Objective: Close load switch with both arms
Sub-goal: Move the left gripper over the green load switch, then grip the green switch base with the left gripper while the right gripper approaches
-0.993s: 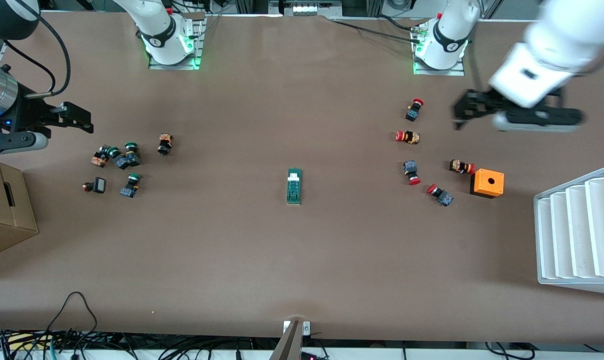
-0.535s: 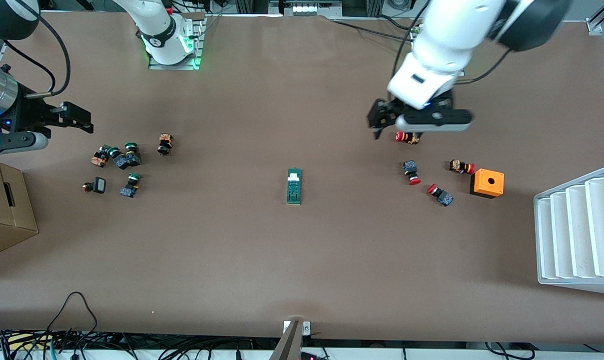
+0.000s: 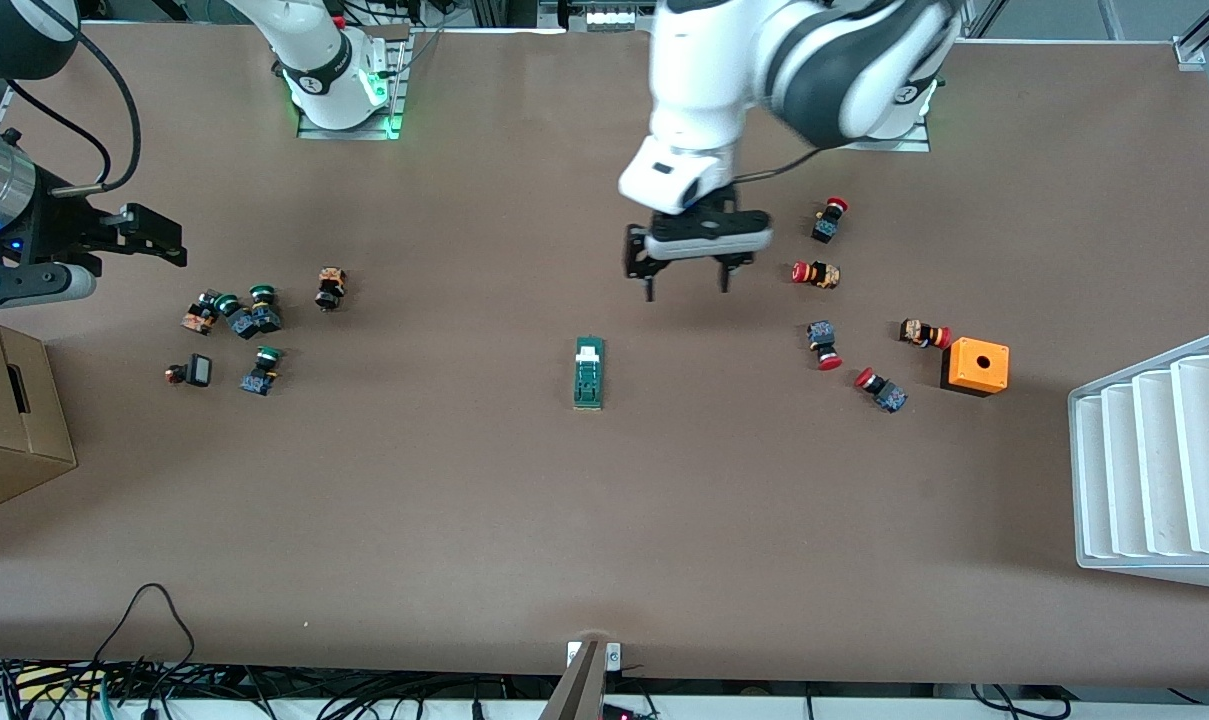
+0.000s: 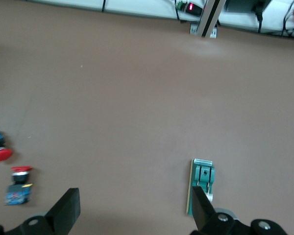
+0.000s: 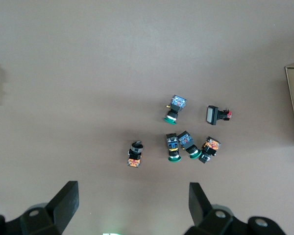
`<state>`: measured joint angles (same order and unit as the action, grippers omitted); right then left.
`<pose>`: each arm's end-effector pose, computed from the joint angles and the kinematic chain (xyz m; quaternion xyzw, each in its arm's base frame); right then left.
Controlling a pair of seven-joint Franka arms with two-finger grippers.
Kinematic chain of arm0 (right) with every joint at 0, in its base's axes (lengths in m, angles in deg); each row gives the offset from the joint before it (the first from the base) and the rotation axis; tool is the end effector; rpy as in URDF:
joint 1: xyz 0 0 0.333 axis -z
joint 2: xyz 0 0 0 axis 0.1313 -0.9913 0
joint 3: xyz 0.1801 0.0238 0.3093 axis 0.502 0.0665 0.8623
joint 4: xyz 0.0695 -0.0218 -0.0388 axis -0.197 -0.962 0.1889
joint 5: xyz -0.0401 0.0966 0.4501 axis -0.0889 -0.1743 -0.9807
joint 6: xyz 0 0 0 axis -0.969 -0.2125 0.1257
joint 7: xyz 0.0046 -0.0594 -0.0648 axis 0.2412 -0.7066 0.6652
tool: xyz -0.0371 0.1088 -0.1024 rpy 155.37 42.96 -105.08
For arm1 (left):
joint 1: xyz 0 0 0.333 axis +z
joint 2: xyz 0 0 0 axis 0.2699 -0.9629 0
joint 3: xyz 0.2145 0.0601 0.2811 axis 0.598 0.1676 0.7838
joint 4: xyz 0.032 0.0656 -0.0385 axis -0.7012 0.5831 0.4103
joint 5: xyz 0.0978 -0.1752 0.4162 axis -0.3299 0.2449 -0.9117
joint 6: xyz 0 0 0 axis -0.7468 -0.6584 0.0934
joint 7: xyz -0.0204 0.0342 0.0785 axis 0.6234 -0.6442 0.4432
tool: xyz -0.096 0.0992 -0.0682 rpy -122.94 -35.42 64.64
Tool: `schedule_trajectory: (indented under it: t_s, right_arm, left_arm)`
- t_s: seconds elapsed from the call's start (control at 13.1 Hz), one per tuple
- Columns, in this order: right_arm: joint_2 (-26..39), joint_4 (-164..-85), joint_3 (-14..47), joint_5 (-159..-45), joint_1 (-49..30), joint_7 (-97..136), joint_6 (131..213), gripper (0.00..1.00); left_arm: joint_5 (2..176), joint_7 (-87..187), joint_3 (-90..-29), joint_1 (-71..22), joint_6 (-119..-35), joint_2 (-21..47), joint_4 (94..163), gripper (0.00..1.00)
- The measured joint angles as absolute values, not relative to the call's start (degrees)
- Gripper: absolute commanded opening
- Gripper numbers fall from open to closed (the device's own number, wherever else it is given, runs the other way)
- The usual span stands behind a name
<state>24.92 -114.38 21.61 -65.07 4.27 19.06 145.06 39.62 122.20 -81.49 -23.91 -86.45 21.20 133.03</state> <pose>0.6472 0.0335 0.5683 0.9965 0.0665 -0.0507 0.0008 0.5377 -0.4906 0.3984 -0.9705 -0.0941 -0.2220 0.0084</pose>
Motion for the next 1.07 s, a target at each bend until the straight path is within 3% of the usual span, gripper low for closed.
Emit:
schedule_trajectory:
  t_s: [0.53,1.07]
  right_arm:
    - [24.92,-114.38,21.34,-65.07,4.38,18.85,145.06,0.99]
    - [24.92,-114.38,21.13,-65.06,4.48,18.74,145.14,0.99]
  left_arm:
    - [-1.26,157.89,-87.05,-27.51,-87.17,1.90,133.01,1.00]
    - [-23.97,169.90,-87.19,-29.86,-84.49,-8.19,131.88,1.00]
